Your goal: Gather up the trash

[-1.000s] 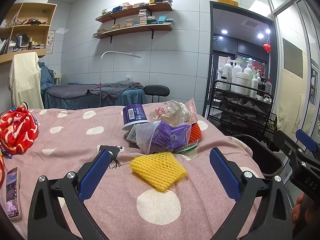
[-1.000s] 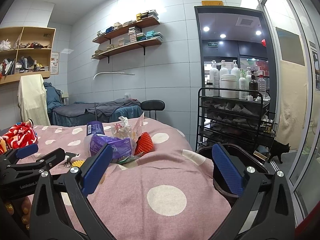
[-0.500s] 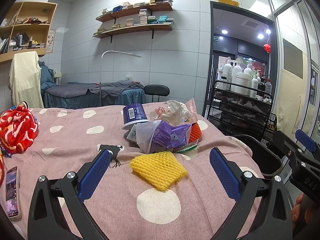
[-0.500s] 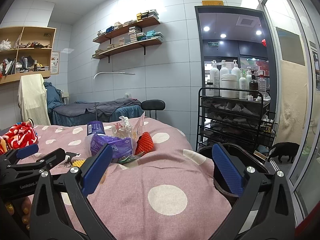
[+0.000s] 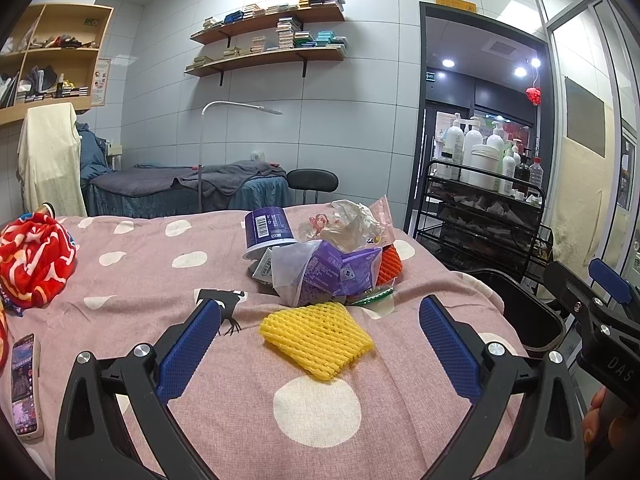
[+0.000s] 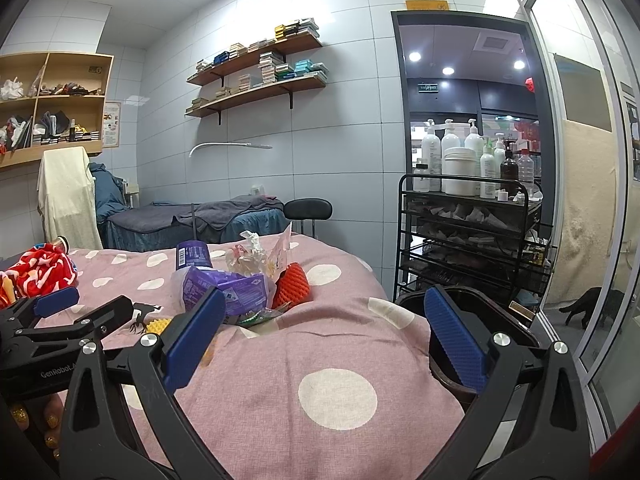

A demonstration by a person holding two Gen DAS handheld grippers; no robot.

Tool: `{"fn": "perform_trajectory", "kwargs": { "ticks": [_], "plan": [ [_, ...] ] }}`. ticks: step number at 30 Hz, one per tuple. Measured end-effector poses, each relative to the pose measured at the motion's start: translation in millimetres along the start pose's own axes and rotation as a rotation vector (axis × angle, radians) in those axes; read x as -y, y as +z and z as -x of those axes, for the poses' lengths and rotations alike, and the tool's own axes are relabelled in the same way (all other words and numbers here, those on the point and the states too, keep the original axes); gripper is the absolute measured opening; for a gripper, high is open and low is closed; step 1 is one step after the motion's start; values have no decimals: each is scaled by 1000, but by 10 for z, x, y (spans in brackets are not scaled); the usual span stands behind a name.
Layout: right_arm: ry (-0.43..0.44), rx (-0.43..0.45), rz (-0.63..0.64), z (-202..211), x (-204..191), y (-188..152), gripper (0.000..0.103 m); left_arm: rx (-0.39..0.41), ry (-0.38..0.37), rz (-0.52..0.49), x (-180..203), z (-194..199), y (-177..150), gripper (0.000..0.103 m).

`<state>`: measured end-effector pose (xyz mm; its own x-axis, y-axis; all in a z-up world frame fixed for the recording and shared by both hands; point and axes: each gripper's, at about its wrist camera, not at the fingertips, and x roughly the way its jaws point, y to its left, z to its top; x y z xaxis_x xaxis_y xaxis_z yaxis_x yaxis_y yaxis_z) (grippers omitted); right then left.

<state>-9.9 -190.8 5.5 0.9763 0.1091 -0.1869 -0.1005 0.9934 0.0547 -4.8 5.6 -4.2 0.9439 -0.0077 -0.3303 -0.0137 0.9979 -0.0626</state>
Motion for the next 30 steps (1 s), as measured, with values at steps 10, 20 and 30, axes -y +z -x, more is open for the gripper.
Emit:
{"fn": "perform_trajectory", "kwargs": {
  "ticks": [10,20,30],
  "plan": [
    [4,-4,2,-8,-35,-8,99,-4,-2,-1,8,5,7,98],
    [5,-7,3,-10,-45,-13,99,-6,-2,-1,8,4,4,98],
    [41,-176,3,-360,41,-76,99,-142,-65,-26,-42,-229,-81,98]
  ]
}}
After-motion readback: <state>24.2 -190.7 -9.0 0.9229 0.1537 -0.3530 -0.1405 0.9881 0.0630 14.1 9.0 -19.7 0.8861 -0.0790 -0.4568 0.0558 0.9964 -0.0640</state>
